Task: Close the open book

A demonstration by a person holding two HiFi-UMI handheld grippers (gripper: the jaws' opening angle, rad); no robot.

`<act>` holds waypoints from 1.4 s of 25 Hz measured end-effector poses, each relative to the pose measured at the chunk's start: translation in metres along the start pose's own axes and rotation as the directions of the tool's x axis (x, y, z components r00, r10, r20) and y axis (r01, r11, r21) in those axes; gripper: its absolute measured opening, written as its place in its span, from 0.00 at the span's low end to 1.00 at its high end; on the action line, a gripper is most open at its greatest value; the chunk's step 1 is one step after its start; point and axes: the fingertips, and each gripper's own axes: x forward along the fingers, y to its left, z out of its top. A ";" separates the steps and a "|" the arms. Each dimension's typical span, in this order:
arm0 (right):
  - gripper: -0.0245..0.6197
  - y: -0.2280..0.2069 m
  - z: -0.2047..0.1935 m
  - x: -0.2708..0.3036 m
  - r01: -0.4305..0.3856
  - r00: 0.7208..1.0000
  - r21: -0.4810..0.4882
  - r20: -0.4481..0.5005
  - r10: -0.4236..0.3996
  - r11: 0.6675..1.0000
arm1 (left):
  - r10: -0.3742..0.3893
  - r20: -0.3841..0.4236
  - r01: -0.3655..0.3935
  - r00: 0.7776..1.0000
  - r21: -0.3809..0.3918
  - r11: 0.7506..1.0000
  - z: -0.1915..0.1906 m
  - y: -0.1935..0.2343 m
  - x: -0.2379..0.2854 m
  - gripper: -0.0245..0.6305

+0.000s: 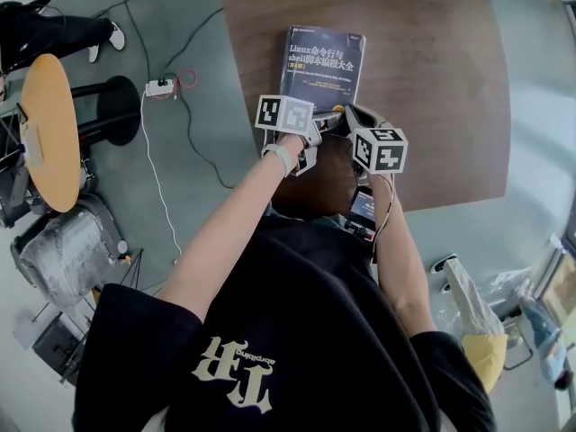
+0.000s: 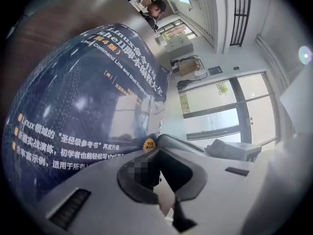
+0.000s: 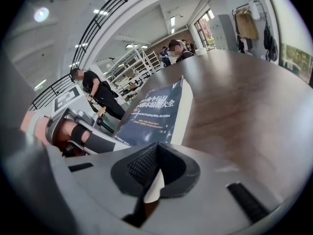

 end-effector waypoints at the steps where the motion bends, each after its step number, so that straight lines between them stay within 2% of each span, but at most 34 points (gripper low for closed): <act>1: 0.02 0.000 0.000 0.000 -0.003 1.000 0.002 0.002 0.003 1.000 | 0.003 -0.003 -0.003 1.000 -0.010 1.000 0.000 0.001 0.000 0.04; 5: 0.02 0.000 0.001 0.000 -0.013 1.000 0.008 0.009 0.013 1.000 | 0.035 -0.008 -0.035 0.999 -0.006 0.999 0.000 0.003 0.001 0.04; 13: 0.02 -0.001 -0.001 0.001 -0.017 1.000 0.013 0.017 0.017 1.000 | 0.051 0.010 -0.051 0.999 0.029 0.998 -0.002 0.004 0.002 0.04; 16: 0.02 0.002 -0.007 0.000 0.015 0.999 -0.043 -0.049 -0.017 0.999 | 0.050 0.007 -0.051 0.999 0.087 0.995 -0.007 0.002 0.000 0.04; 19: 0.02 0.012 -0.010 -0.009 0.010 0.994 -0.128 -0.108 -0.024 0.992 | 0.061 0.004 -0.061 0.998 0.157 0.986 -0.014 -0.005 -0.007 0.04; 24: 0.02 0.026 -0.007 -0.047 -0.027 0.998 -0.158 -0.062 0.017 0.987 | 0.012 0.016 -0.015 1.000 0.251 0.968 -0.034 -0.033 -0.027 0.04; 30: 0.02 0.039 -0.018 -0.109 -0.052 0.998 -0.179 0.020 0.056 0.982 | -0.022 0.125 -0.015 0.992 0.283 0.959 -0.058 -0.049 -0.076 0.04; 35: 0.02 0.037 -0.021 -0.162 -0.034 0.992 -0.182 0.112 0.055 0.983 | -0.052 0.255 -0.031 0.966 0.311 0.950 -0.082 -0.064 -0.123 0.04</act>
